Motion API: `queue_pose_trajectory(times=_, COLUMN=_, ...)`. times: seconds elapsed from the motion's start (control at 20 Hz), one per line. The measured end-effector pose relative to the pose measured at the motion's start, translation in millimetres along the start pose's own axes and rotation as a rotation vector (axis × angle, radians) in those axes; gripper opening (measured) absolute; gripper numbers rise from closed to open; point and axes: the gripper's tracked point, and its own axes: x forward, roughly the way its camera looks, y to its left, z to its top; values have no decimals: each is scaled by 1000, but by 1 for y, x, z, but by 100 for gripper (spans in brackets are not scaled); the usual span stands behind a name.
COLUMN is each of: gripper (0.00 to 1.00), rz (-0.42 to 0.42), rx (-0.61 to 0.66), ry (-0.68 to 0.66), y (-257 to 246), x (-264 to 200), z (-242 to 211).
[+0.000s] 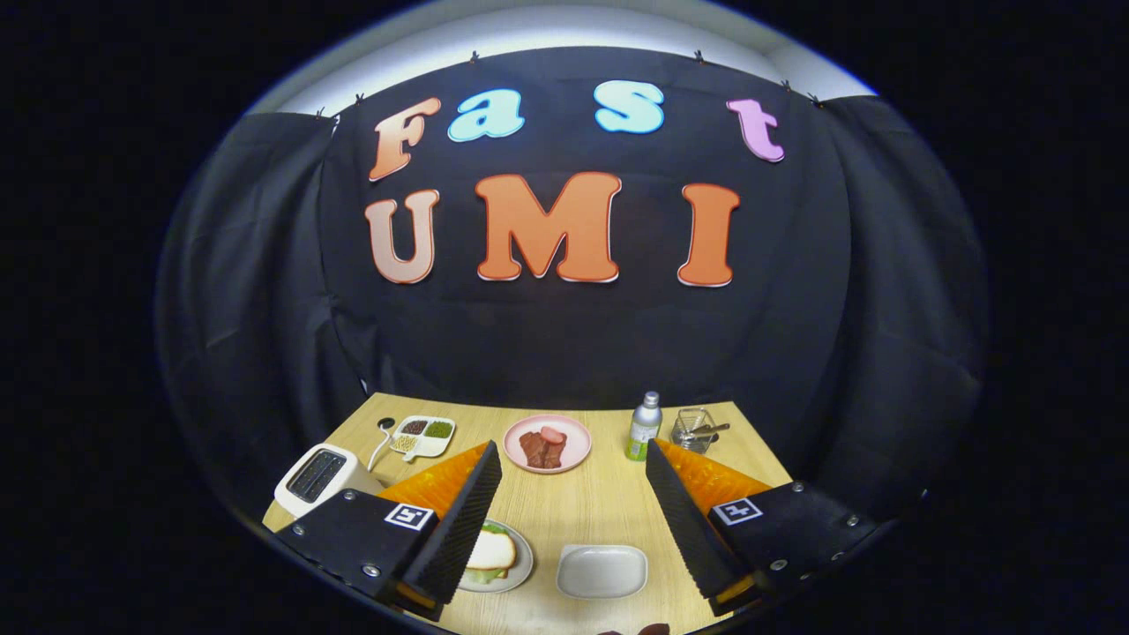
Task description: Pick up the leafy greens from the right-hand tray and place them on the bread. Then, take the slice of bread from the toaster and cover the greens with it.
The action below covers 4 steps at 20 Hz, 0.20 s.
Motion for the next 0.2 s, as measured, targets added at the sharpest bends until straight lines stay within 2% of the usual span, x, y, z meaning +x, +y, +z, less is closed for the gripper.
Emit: queue_pose_trajectory(times=0.2, gripper=99, rz=7, rx=58, ry=-81, y=-3, x=-11, z=6)
